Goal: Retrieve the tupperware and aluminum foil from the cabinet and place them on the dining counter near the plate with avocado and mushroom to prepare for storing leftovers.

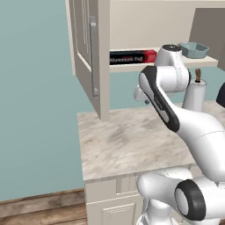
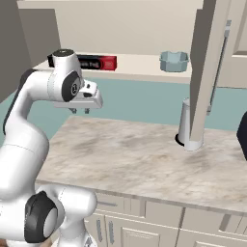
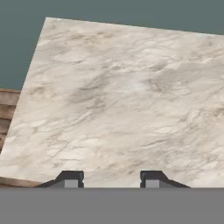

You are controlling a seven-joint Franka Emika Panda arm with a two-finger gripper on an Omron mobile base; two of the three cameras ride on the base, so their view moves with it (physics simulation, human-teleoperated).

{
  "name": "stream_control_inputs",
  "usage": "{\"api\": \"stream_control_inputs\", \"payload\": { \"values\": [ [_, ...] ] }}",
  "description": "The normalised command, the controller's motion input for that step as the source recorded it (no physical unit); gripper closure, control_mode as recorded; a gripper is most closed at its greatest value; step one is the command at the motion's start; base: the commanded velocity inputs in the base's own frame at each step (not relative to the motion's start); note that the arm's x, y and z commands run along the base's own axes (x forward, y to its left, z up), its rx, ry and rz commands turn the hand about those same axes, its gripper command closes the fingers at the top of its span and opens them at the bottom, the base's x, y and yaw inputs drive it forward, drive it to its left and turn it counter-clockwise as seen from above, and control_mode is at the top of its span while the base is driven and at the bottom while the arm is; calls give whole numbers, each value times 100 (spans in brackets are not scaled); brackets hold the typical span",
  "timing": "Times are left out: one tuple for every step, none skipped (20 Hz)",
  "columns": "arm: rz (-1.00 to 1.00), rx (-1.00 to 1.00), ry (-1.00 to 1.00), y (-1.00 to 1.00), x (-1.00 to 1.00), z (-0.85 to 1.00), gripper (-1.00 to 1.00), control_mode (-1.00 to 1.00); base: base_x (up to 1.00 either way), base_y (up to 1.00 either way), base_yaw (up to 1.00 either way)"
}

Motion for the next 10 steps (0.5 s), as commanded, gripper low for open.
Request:
{"api": "stream_control_inputs", "payload": {
  "values": [
    [0, 0, -2, 0, 0, 0, -100, -100, 0, 0, 0],
    [2, 0, -5, 0, 0, 0, -100, -100, 0, 0, 0],
    [0, 0, -8, 0, 0, 0, -100, -100, 0, 0, 0],
    [-1, 0, -15, 0, 0, 0, -100, -100, 0, 0, 0],
    [-5, 0, -22, 0, -7, 19, -100, -100, 0, 0, 0],
    [-10, 0, -23, 0, -1, 30, -100, -100, 0, 0, 0],
    [-15, 0, -28, 0, 0, 38, -100, -100, 0, 0, 0],
    [-17, 0, -27, 0, 0, 47, -100, -100, 0, 0, 0],
    [-19, 0, -30, -1, 0, 57, -100, -100, 0, 0, 0],
    [-18, 3, -33, -4, 0, 63, -100, -100, 0, 0, 0]
  ]
}}
